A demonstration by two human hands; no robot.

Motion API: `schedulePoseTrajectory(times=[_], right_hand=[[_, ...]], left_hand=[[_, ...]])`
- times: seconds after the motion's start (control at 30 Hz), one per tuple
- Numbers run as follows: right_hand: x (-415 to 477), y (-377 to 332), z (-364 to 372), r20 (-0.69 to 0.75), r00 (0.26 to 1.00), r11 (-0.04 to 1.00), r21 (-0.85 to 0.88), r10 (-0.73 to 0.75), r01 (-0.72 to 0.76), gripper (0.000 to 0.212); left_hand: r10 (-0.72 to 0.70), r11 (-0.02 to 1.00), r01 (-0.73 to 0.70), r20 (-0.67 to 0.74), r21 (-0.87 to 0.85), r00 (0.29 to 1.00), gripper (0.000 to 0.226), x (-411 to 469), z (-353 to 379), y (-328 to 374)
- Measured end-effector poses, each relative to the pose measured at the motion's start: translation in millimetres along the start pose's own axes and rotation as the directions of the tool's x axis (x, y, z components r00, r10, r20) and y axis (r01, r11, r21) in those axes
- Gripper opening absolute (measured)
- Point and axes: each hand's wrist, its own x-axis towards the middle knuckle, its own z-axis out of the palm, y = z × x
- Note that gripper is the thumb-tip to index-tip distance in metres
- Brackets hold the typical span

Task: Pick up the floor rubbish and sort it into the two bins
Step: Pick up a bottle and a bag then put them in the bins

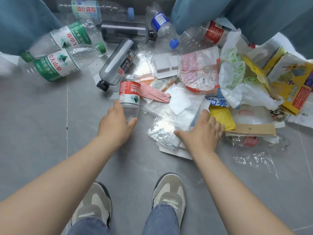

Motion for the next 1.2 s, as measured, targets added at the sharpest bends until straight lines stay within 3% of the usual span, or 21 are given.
schedulePoseTrajectory(times=[0.17, 0.37, 0.5, 0.67, 0.77, 1.0, 1.2], right_hand=[[3.0, -5.3, -6.1, 0.06, 0.998, 0.999, 0.044, 0.023, -0.025, 0.061], [2.8, -11.1, -18.0, 0.11, 0.994, 0.989, 0.146, -0.007, -0.009, 0.046], [-1.5, -9.9, -27.7, 0.148, 0.989, 0.972, 0.234, -0.025, -0.01, 0.046], [-2.9, -7.3, -38.5, 0.286, 0.955, 0.931, 0.364, -0.08, -0.031, 0.067], [-2.7, -9.1, -39.8, 0.29, 0.956, 0.929, 0.363, -0.047, -0.065, 0.074], [4.4, -22.5, -21.4, 0.266, 0.957, 0.893, 0.394, 0.113, -0.215, 0.065], [5.7, -27.1, -17.1, 0.263, 0.962, 0.876, 0.444, 0.073, -0.188, 0.027]], left_hand=[[0.014, 1.0, -0.014, -0.003, 0.004, 1.0, 0.068, -1.1, 0.6, -0.4], [0.011, 1.0, -0.011, -0.002, -0.003, 1.0, 0.071, -1.0, 1.5, -2.0], [0.007, 1.0, -0.007, 0.003, -0.009, 1.0, 0.072, -0.6, 2.1, -2.7], [0.012, 1.0, -0.012, -0.001, -0.01, 1.0, 0.071, -0.5, 2.6, -3.0], [0.01, 1.0, -0.01, -0.001, -0.009, 1.0, 0.072, -0.3, 3.6, -2.8], [0.014, 1.0, -0.014, -0.009, -0.014, 1.0, 0.07, -0.5, 3.4, -4.2], [0.015, 1.0, -0.015, -0.008, -0.009, 1.0, 0.069, -1.0, 4.0, -4.0]])
